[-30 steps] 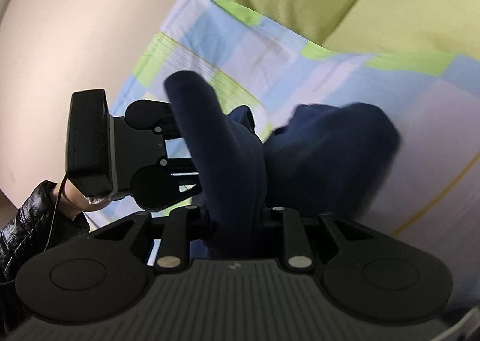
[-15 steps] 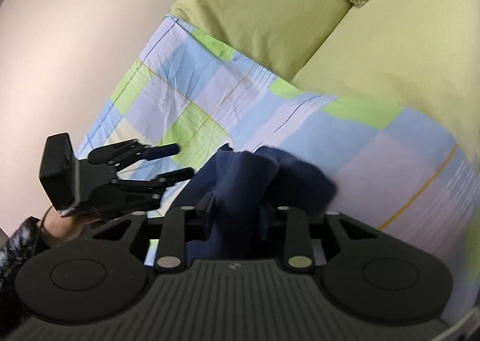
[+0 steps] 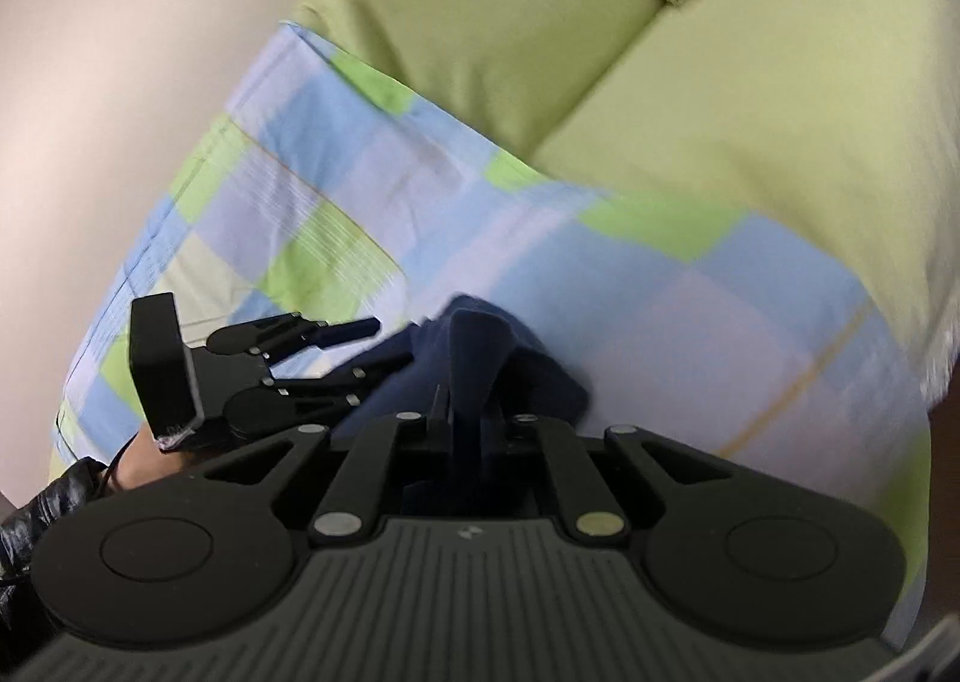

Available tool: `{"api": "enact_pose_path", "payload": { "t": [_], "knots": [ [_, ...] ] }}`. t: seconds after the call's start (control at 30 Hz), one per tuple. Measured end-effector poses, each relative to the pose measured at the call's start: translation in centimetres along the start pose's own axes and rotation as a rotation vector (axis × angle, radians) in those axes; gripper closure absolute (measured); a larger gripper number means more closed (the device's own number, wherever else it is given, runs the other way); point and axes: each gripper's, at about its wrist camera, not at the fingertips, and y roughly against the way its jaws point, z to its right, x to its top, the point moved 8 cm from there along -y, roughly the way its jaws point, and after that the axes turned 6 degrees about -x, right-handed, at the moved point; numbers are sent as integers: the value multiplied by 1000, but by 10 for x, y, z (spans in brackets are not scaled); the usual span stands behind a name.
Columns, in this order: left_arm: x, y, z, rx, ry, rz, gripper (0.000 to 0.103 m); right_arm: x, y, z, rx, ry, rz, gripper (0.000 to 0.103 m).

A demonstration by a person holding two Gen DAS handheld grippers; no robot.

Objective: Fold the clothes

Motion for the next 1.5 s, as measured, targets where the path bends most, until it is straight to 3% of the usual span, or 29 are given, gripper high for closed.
{"api": "enact_pose_path", "payload": {
  "t": [0.13,0.23,0.3,0.4,0.43,0.57,0.67,0.73,0.83,0.93,1.07,1.17,1.3,1.37,1.43,1.5],
  "knots": [
    [-6,37,-13,47,2,26,49,7,6,-1,-20,9,-6,87],
    [-22,77,-11,91,-72,16,50,14,25,-8,-58,72,16,83],
    [-34,101,-6,112,-149,3,49,15,48,-27,-121,224,55,77],
    [-59,138,22,124,-339,-10,46,5,67,-57,-177,411,81,67],
    [-71,145,38,138,-451,-20,46,-1,72,-70,-186,478,84,66],
    [-100,148,84,180,-771,-46,45,-68,84,-147,-157,893,43,54],
    [-103,132,99,214,-874,-23,45,-121,72,-184,-170,1176,-4,51],
    [-101,120,104,228,-913,2,43,-143,65,-196,-194,1294,-15,47],
    [-108,97,105,205,-952,14,40,-184,35,-206,-264,1526,-62,38],
    [-116,83,100,217,-957,50,38,-197,19,-203,-303,1603,-80,38],
    [-116,80,94,188,-889,120,37,-188,13,-195,-362,1683,-84,49],
    [-114,77,89,179,-875,145,34,-183,10,-190,-379,1746,-102,49],
    [-108,71,84,152,-851,148,32,-196,-11,-182,-430,1881,-152,37],
    [-106,70,82,135,-834,133,36,-198,-15,-178,-426,1887,-158,36],
    [-105,70,79,116,-812,99,45,-195,-16,-176,-409,1867,-163,44],
    [-102,70,79,106,-786,71,52,-186,-10,-178,-382,1838,-165,61]
  ]
}}
